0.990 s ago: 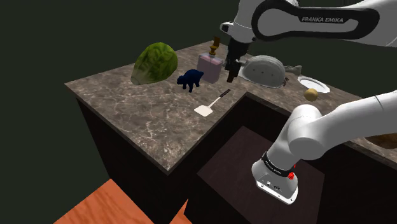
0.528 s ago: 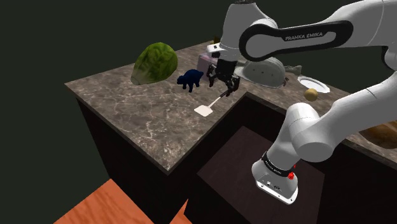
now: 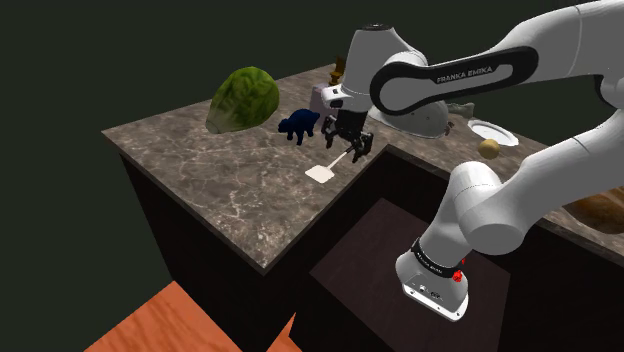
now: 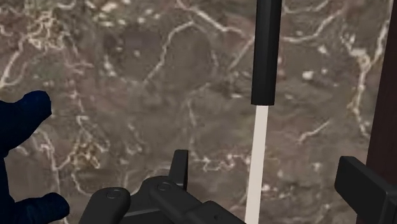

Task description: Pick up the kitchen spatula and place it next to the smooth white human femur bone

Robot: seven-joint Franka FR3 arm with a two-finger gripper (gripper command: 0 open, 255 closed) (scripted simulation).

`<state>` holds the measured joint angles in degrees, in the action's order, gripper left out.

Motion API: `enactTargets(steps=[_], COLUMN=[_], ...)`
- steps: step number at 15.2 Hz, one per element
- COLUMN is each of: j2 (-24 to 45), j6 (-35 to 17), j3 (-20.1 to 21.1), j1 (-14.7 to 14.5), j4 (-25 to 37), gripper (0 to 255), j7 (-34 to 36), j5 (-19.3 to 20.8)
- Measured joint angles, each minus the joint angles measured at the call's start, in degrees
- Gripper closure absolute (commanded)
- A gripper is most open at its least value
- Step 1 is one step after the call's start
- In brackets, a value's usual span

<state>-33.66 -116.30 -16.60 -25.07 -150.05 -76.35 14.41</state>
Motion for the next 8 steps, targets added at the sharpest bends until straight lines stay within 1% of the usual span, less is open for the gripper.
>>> enactTargets(steps=[5,6,8], j2=[0.09,0.09,0.09], j6=[-0.27,-0.27,-0.27], j3=[-0.05,-0.05,-0.05], j1=[0.01,0.01,0.01], j4=[-0.15,-0.15,-0.15], gripper=[0,255,255], j7=[0.00,0.00,0.00], j5=[0.03,0.03,0.03])
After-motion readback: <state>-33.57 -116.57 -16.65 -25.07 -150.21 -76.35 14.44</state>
